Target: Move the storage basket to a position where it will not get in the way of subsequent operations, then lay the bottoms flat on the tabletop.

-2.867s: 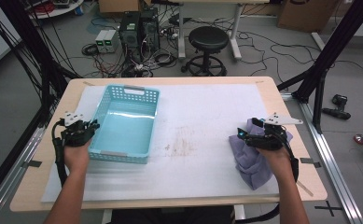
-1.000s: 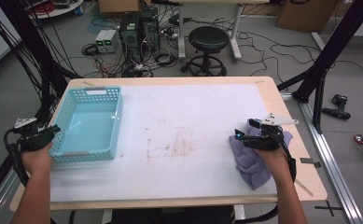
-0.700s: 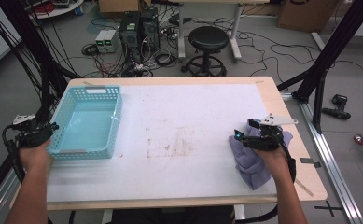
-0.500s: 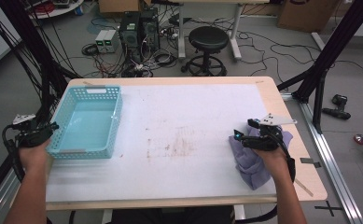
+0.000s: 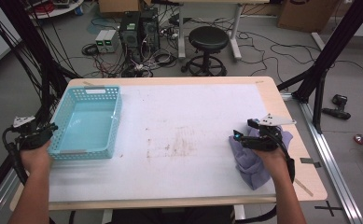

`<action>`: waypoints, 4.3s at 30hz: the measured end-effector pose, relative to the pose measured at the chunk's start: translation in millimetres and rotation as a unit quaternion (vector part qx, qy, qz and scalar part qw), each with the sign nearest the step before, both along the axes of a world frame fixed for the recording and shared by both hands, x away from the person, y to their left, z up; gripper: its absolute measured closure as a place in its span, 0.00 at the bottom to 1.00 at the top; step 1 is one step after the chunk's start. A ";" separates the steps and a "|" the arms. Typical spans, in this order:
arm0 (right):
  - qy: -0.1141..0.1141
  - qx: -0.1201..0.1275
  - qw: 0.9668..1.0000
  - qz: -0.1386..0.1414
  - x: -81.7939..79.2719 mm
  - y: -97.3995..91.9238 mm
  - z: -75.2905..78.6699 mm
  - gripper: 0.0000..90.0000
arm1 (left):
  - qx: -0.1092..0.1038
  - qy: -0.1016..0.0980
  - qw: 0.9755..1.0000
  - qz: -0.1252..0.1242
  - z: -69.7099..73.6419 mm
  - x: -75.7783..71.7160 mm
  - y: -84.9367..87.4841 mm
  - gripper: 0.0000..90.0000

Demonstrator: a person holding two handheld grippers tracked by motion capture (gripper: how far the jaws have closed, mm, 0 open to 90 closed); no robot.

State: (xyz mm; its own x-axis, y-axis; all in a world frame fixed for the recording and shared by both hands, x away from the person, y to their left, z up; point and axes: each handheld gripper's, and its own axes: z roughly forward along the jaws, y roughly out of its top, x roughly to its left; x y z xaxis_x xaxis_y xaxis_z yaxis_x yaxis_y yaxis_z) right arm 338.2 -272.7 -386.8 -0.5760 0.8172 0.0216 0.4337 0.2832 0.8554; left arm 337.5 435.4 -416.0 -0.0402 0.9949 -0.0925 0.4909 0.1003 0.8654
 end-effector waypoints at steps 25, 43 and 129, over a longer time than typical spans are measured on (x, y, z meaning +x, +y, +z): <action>-0.011 0.000 1.000 -0.014 0.6 -7.2 7.3 0.25 | -0.062 -0.158 0.972 -0.160 49.1 -25.2 -64.4 0.18; 0.054 -0.061 0.993 -0.088 6.0 -41.6 -19.2 0.28 | -0.071 -0.152 0.952 -0.255 44.4 -14.5 -122.0 0.19; 0.022 -0.033 0.995 0.088 34.4 86.6 -18.5 0.99 | -0.076 -0.147 0.926 -0.339 11.3 -11.8 -209.3 0.24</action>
State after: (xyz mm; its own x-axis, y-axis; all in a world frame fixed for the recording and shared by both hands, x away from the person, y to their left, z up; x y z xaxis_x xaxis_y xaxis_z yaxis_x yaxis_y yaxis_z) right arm 372.6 -186.1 -405.3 -0.7096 0.7046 -0.0003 0.4095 0.4128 0.8136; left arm 325.8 226.1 -404.7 0.6376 0.7574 -0.1407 0.2306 -0.0135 0.9730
